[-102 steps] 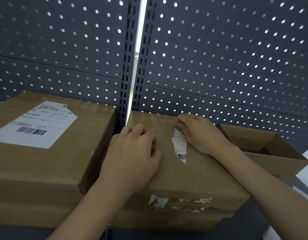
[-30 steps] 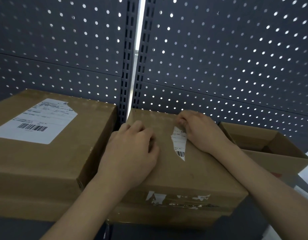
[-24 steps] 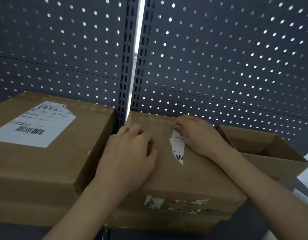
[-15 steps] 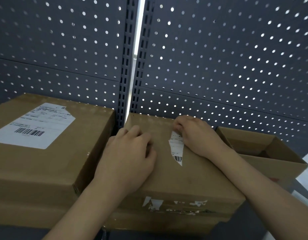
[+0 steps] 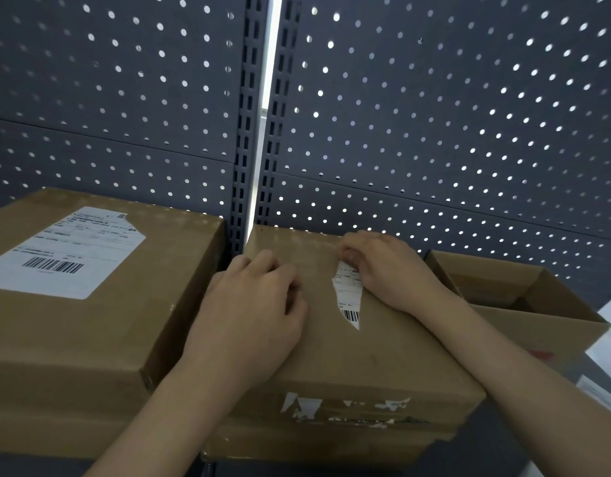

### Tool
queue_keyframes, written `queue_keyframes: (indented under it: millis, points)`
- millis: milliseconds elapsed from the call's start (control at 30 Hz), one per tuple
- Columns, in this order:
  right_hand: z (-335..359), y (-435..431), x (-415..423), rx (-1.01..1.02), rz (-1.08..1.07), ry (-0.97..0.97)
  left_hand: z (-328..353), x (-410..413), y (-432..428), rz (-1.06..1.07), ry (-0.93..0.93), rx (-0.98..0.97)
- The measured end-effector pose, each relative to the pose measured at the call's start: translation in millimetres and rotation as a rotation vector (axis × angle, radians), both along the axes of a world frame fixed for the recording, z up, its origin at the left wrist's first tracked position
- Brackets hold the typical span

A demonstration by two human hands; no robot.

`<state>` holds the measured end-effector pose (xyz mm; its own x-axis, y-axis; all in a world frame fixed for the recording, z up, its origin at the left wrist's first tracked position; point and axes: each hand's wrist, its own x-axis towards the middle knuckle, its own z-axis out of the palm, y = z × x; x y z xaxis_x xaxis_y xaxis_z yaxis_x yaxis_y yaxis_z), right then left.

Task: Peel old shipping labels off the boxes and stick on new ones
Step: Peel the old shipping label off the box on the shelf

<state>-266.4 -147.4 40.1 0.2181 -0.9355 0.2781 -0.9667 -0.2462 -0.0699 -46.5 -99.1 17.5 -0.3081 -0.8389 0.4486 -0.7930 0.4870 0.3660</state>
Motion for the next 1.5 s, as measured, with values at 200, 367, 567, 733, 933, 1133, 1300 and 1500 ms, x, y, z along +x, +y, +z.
queue_keyframes:
  millis: [200,367,567,733,933,1133,1300,1500]
  points:
    - [0.8,1.8,1.8,-0.001,-0.006,-0.029,0.0,0.4,-0.2,-0.002,0.004,0.001]
    - [2.5,-0.8,1.5,0.047,0.003,0.015,-0.3,0.0,-0.9,-0.001,-0.002,0.005]
    - [-0.4,-5.9,-0.5,0.045,0.020,-0.008,-0.8,1.0,-0.1,0.001,0.007,0.008]
    - [-1.0,-3.5,-5.1,0.012,-0.002,-0.095,-0.7,0.3,-0.9,-0.001,0.013,0.005]
    - [-1.9,-4.5,-4.7,0.028,0.027,-0.041,-1.4,-0.3,-1.9,-0.003,0.013,0.000]
    - [0.1,-5.4,-1.5,0.055,0.049,0.012,-1.2,0.8,-0.4,-0.001,0.008,0.007]
    - [3.4,1.5,-6.4,-0.006,0.031,-0.172,-0.1,-0.3,-0.3,-0.001,0.008,0.009]
    - [5.7,2.1,-10.4,0.023,0.096,-0.132,-0.6,0.5,-0.2,0.002,0.013,0.017]
